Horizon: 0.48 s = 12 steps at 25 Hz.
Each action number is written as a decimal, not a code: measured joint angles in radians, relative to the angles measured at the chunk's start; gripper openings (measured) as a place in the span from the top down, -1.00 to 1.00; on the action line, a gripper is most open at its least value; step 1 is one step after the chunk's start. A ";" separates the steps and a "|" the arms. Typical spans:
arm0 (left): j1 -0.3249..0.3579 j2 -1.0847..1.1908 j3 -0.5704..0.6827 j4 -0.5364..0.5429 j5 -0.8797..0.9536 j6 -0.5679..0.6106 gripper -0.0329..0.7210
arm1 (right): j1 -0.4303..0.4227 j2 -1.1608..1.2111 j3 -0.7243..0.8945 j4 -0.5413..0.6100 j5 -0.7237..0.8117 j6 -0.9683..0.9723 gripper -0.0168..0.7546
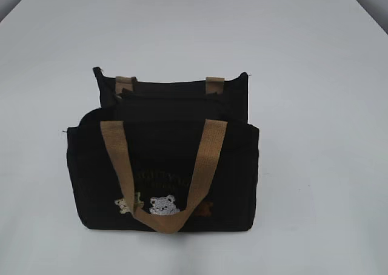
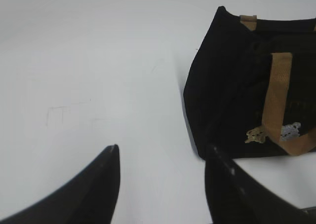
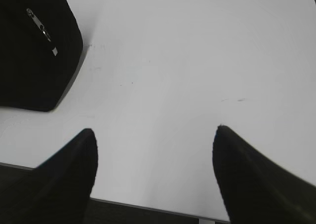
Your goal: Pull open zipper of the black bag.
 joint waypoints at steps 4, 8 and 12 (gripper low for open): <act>0.000 -0.001 0.000 0.000 0.000 0.000 -0.16 | 0.000 0.000 0.000 0.001 0.000 0.000 -0.50; 0.000 -0.001 0.000 0.000 0.000 0.000 -0.09 | 0.000 0.000 0.000 0.001 0.000 0.000 -0.50; 0.000 -0.001 0.000 0.000 0.000 0.000 -0.03 | 0.000 0.000 0.000 0.001 0.000 0.000 -0.50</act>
